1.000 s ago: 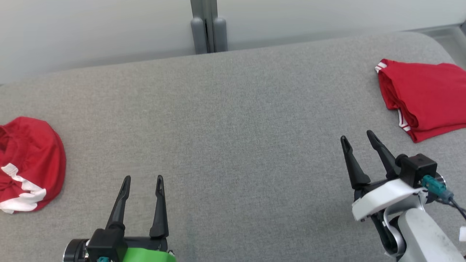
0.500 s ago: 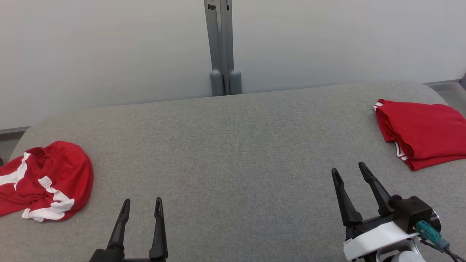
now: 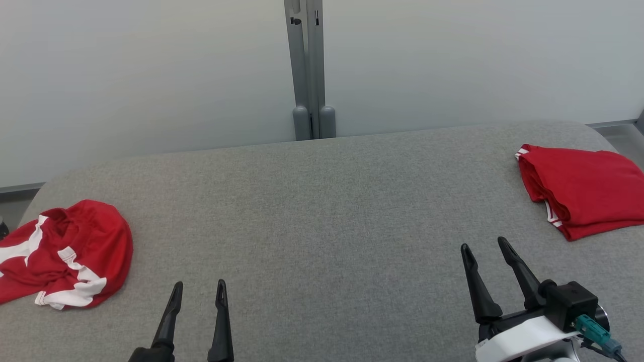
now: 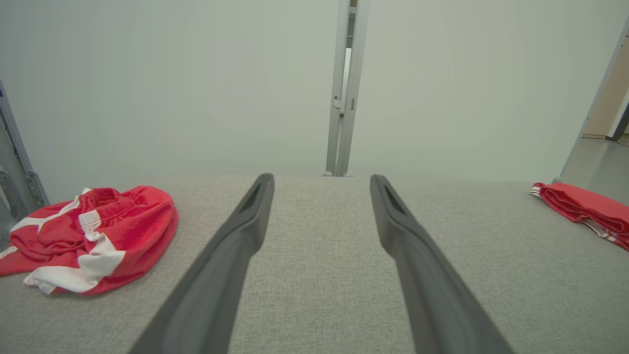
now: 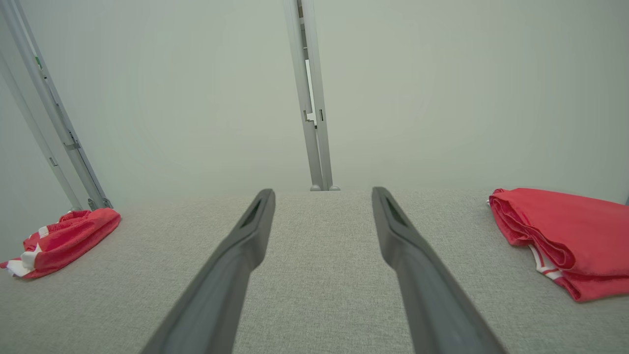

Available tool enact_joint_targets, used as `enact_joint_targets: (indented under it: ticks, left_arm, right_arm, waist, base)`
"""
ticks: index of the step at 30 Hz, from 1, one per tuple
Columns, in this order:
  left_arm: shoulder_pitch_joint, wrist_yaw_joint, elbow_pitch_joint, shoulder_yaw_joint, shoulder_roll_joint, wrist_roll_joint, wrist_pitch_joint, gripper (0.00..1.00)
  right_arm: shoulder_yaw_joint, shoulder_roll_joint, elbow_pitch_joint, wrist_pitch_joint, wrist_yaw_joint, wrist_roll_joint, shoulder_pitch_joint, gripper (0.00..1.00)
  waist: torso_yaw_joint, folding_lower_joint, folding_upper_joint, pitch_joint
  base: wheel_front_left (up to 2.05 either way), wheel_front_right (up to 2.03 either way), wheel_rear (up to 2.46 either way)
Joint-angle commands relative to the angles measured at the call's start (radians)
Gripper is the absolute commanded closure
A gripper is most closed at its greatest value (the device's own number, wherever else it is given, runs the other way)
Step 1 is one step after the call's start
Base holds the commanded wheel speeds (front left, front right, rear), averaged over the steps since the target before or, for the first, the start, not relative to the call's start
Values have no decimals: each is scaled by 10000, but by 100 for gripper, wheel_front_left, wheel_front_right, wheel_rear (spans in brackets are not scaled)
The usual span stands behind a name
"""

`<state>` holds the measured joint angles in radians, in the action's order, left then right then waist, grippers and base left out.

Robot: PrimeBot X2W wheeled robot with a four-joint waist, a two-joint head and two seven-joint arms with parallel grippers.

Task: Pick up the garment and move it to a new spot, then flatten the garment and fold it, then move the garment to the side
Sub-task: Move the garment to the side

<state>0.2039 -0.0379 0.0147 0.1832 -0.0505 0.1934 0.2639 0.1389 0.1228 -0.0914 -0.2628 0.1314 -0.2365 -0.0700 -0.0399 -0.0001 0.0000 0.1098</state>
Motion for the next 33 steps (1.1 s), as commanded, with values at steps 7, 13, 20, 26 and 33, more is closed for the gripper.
enact_joint_targets:
  ticks: [7, 13, 20, 26, 33]
  left_arm:
    - [-2, -36, -74, 66, -3, 120, 5, 0]
    - [15, -45, -58, 120, -3, 111, 5, 0]
    - [-7, 11, -13, 119, -3, 88, 5, 0]
    - [43, 24, -109, 101, -3, 71, 5, 0]
    - [72, 44, -146, 88, -3, 55, 5, 0]
  right_arm:
    - [-31, -10, -46, -27, -16, -72, -143, 0]
    - [-34, -17, -34, -27, -16, -36, -173, 0]
    - [-111, -55, -33, -27, -16, -15, -200, 0]
    - [-143, -94, -88, -27, -16, -21, -217, 0]
    - [-146, -118, -108, -27, -16, -45, -226, 0]
  waist:
    - [6, 1, 0, 55]
    - [26, 1, 0, 78]
    - [57, 1, 0, 51]
    - [30, 1, 0, 103]
    - [-5, 1, 0, 136]
  base:
    - [0, 0, 0]
    - [0, 0, 0]
    - [0, 0, 0]
    - [0, 0, 0]
    - [0, 0, 0]
